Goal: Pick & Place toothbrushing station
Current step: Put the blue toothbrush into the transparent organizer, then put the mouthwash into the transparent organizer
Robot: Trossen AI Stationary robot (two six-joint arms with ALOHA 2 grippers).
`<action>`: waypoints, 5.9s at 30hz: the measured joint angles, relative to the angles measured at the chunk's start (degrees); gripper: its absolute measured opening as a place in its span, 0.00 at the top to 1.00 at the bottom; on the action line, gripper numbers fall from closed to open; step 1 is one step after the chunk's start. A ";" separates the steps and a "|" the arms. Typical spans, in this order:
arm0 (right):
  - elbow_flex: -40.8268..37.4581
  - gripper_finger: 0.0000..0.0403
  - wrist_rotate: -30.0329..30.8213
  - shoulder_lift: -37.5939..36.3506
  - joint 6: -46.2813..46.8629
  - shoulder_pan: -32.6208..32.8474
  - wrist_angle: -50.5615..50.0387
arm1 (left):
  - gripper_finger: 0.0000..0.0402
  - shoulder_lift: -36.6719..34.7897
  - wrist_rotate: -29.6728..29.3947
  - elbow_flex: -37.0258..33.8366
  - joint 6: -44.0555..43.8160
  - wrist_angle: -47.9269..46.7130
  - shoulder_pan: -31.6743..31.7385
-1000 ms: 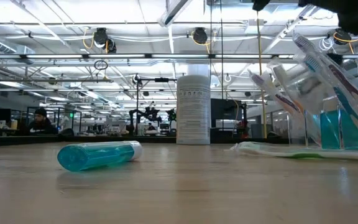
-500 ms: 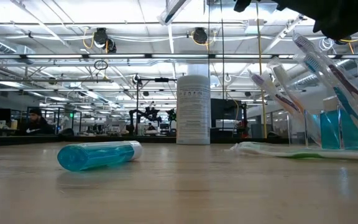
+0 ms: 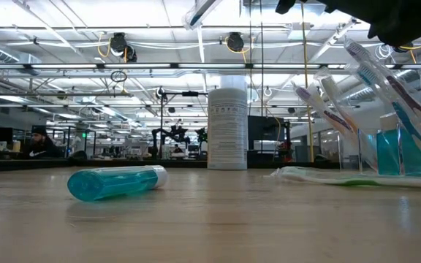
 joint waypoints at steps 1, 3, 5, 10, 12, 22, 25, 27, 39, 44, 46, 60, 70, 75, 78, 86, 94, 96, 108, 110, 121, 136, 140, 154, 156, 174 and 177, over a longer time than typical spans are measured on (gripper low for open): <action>0.00 0.89 0.02 0.01 0.00 0.00 0.01 | 0.99 0.00 0.00 0.00 0.23 0.02 0.00; 0.00 0.92 0.02 -0.02 -0.02 0.00 0.04 | 1.00 -0.02 -0.02 0.00 0.88 -0.01 0.00; -0.02 0.94 0.00 -0.02 -0.02 0.00 0.00 | 0.99 -0.02 -0.02 0.00 1.46 -0.24 -0.02; -0.02 0.95 0.02 -0.02 -0.02 0.00 -0.18 | 0.95 -0.02 -0.02 0.00 1.77 -0.64 -0.02; -0.02 0.95 0.02 -0.02 -0.02 0.00 -0.18 | 0.94 -0.02 -0.02 0.00 1.77 -0.69 -0.02; -0.03 0.95 4.62 0.03 0.00 -0.08 -2.83 | 0.91 -0.02 -6.23 0.00 3.46 -4.40 -0.09; -0.04 0.96 9.72 -0.08 -0.05 -0.25 -5.10 | 0.86 -0.02 -8.52 -0.02 3.43 -6.07 0.05; -0.04 0.96 11.02 -0.08 0.10 -0.67 -6.49 | 0.83 -0.02 -8.63 -0.02 3.39 -6.72 0.16; 5.32 0.96 16.74 -10.80 6.04 2.18 -36.50 | 0.74 -4.35 -19.22 -0.09 -7.55 -26.93 1.12; 12.48 0.96 17.12 -12.43 6.83 6.77 -52.25 | 0.76 -9.45 -17.39 -0.09 -8.58 -31.79 2.88; 14.68 0.96 18.82 -12.45 4.31 8.38 -55.49 | 0.75 -11.61 -17.48 -0.08 -8.45 -32.91 4.14; 38.00 0.96 42.28 -22.98 23.79 6.78 -107.77 | 0.75 -12.27 -17.43 0.00 -10.53 -32.22 12.25; 24.14 0.96 39.84 -27.73 39.14 0.90 -111.44 | 0.75 -11.96 -17.40 -0.02 -10.25 -32.02 12.22; 18.14 0.96 32.61 -27.48 43.04 -2.25 -111.16 | 0.75 -11.96 -17.40 -0.02 -10.19 -32.02 12.22; 15.97 0.96 31.72 -27.53 43.69 -3.37 -111.23 | 0.75 -11.96 -17.40 -0.02 -10.14 -32.02 12.22; 16.35 0.96 31.65 -29.79 40.37 -4.63 -110.82 | 0.75 -11.96 -17.40 -0.02 -10.14 -32.02 12.22; 16.75 0.96 28.88 -32.97 46.65 -4.94 -119.94 | 0.75 -11.96 -17.40 -0.02 -9.22 -32.00 12.22; 15.73 0.96 29.01 -32.58 48.73 -4.94 -122.08 | 0.75 -11.96 -17.40 -0.02 -9.30 -32.00 12.22; 4.04 0.96 29.26 -32.39 48.83 -4.94 -110.53 | 0.75 -11.96 -17.42 -0.02 -9.84 -32.00 12.22; 3.02 0.96 27.28 -32.41 49.32 -4.94 -110.35 | 0.75 -11.96 -17.42 -0.02 -9.82 -32.00 12.22; 1.84 0.95 18.94 -33.12 51.88 -4.92 -111.72 | 0.75 -11.96 -17.42 -0.02 -9.90 -32.00 12.22; 5.14 0.74 17.81 -43.62 44.75 -4.85 -111.17 | 0.75 -11.96 -17.42 -0.02 -10.19 -32.00 12.22; 5.14 0.70 17.84 -44.90 44.93 -4.85 -107.59 | 0.75 -11.96 -17.40 -0.02 -10.25 -32.00 12.22; -0.42 0.69 4.57 -36.54 16.90 2.87 -58.93 | 0.75 -11.96 -11.16 -0.03 -12.29 -33.67 11.91; -2.75 0.69 4.66 -33.47 15.14 3.60 -52.75 | 0.75 -12.05 -7.78 -0.92 -12.54 -33.42 11.14; -4.04 0.69 4.72 -26.88 11.71 2.99 -38.74 | 0.75 -11.96 4.32 -34.19 -39.49 -0.27 -8.66; -4.04 0.69 4.70 -26.88 12.07 2.99 -38.77 | 0.75 -11.96 1.92 -38.27 -40.74 8.11 -10.16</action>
